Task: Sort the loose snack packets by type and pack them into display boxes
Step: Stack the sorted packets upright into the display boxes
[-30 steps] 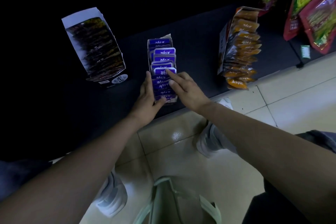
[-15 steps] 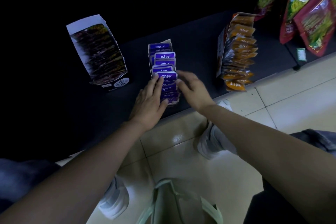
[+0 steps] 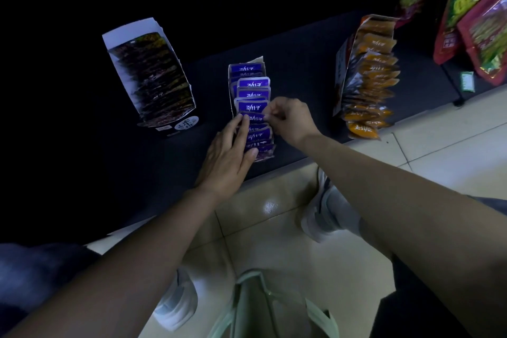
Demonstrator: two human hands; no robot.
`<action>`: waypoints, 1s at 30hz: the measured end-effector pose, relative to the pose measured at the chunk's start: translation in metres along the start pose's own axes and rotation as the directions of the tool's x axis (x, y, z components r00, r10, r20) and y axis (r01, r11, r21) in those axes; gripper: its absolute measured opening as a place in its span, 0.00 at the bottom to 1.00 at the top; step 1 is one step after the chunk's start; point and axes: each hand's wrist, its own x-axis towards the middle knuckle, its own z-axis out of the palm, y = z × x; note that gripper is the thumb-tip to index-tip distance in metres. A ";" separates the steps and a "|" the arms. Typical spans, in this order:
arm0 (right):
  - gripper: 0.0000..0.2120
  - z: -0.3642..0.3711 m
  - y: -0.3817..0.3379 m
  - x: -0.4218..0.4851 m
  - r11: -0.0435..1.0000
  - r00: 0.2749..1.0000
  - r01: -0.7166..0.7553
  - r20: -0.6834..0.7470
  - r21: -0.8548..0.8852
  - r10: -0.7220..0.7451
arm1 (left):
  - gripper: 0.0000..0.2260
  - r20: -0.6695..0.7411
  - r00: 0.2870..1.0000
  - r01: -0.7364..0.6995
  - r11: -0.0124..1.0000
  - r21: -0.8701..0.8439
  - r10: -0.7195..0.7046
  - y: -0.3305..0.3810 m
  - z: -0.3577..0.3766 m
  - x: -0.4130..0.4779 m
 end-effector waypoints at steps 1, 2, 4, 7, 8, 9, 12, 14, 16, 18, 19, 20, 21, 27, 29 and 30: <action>0.02 -0.001 -0.002 -0.001 0.999 0.999 0.042 -0.027 0.028 -0.041 | 0.28 -0.006 1.000 0.002 1.000 0.011 -0.002 -0.001 0.001 0.000; 0.03 -0.002 -0.005 -0.002 0.995 0.996 0.079 -0.055 0.063 -0.076 | 0.29 -0.008 1.000 0.005 1.000 0.023 -0.004 -0.001 0.002 0.000; 0.02 -0.004 -0.009 -0.002 0.988 0.989 0.145 -0.053 0.058 -0.141 | 0.31 -0.016 1.000 0.010 0.998 0.054 -0.009 -0.003 0.004 0.000; 0.02 -0.004 -0.005 -0.005 0.977 0.979 0.203 0.030 -0.066 -0.201 | 0.35 -0.062 0.998 -0.019 0.994 0.106 0.026 -0.004 0.010 -0.002; 0.02 -0.003 -0.002 -0.007 0.975 0.977 0.211 0.038 -0.072 -0.209 | 0.35 -0.067 0.997 -0.037 0.992 0.123 0.045 -0.004 0.010 -0.001; 0.02 -0.002 0.001 -0.009 0.975 0.977 0.212 0.043 -0.061 -0.210 | 0.34 -0.057 0.996 -0.056 0.988 0.144 0.064 -0.005 0.010 0.000; 0.03 -0.004 0.005 -0.011 0.988 0.983 0.155 0.095 0.019 -0.156 | 0.33 -0.009 0.996 -0.089 0.978 0.191 0.093 -0.005 0.006 0.004; 0.05 -0.011 0.004 -0.009 0.989 0.987 0.056 0.144 0.135 -0.075 | 0.33 -0.012 0.994 -0.100 0.974 0.203 0.105 -0.004 0.004 0.006; 0.05 -0.013 0.002 -0.004 0.972 0.995 -0.012 0.096 0.234 -0.011 | 0.33 -0.030 0.993 -0.105 0.974 0.202 0.114 -0.003 0.002 0.008; 0.09 -0.010 0.003 0.002 0.992 0.999 0.035 -0.041 0.120 -0.030 | 0.32 -0.056 0.991 -0.109 0.976 0.190 0.121 -0.003 0.001 0.010; 0.13 -0.008 0.004 0.005 0.997 0.996 0.065 -0.071 0.038 -0.062 | 0.32 -0.063 0.990 -0.112 0.976 0.189 0.126 -0.004 0.002 0.010; 0.16 -0.005 0.004 0.008 0.996 0.993 0.087 -0.073 -0.024 -0.089 | 0.31 -0.065 0.989 -0.117 0.975 0.190 0.132 -0.004 0.002 0.010; 0.17 -0.003 0.004 0.010 0.993 0.992 0.102 -0.063 -0.060 -0.105 | 0.31 -0.066 0.988 -0.122 0.974 0.190 0.137 -0.005 0.003 0.010; 0.09 0.002 -0.002 0.016 0.982 0.982 0.170 -0.074 -0.087 -0.176 | 0.31 -0.068 0.989 -0.116 0.981 0.154 0.128 -0.007 0.006 0.008; 0.11 0.003 -0.002 0.014 0.970 0.971 0.224 -0.066 -0.098 -0.231 | 0.32 -0.063 0.990 -0.114 0.981 0.155 0.125 -0.007 0.006 0.008; 0.11 0.002 0.000 0.013 0.961 0.964 0.250 -0.060 -0.114 -0.258 | 0.32 -0.062 0.990 -0.113 0.981 0.156 0.124 -0.008 0.005 0.008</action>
